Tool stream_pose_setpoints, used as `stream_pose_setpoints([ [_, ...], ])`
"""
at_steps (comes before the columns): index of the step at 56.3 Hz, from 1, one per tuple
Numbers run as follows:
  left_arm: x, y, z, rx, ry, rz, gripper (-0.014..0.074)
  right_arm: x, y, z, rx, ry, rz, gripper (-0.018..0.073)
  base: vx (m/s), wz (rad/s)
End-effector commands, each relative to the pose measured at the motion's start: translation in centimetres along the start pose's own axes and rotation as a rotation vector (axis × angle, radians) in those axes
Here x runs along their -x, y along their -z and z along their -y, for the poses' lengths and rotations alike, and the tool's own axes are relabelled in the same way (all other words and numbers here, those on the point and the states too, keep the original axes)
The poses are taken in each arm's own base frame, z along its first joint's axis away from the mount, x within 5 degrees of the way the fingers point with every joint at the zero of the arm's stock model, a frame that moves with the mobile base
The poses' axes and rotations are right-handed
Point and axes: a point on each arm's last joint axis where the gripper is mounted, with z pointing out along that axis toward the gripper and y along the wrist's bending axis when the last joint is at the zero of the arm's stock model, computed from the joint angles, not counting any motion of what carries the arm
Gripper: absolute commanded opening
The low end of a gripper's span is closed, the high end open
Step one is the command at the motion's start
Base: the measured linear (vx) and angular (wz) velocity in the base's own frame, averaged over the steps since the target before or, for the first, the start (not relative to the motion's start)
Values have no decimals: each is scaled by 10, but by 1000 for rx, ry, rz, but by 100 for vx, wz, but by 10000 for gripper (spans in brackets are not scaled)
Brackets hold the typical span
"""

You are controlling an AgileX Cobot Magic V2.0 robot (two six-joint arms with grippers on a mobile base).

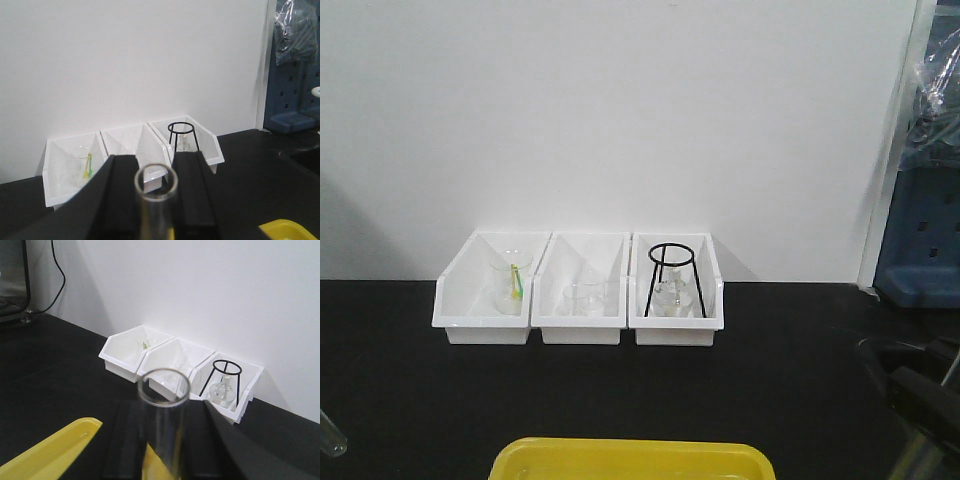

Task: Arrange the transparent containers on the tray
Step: 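Move both grippers with their tubes over the yellow tray, then lower both tubes into the yellow tray and open both grippers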

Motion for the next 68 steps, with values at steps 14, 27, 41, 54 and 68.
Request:
stream_pose_setpoints([
  [14, -5, -25, 2, -6, 53, -77, 116, 1, -22, 0, 3, -101, -34, -11, 0, 0],
  [27, -39, -75, 25, -87, 141, -291, 118, -13, -88, -5, 5, -269, -177, -11, 0, 0],
  [41, -57, -139, 61, -143, 140, -523, 128, -37, -171, -10, -20, -313, -414, -11, 0, 0],
  [54, -118, -189, 67, -101, 129, -709, 133, -87, -219, -16, -62, -413, -594, -11, 0, 0],
  [68, -160, -208, 68, -67, 155, -784, 142, -130, -242, -16, -92, -422, -684, -8, 0, 0],
])
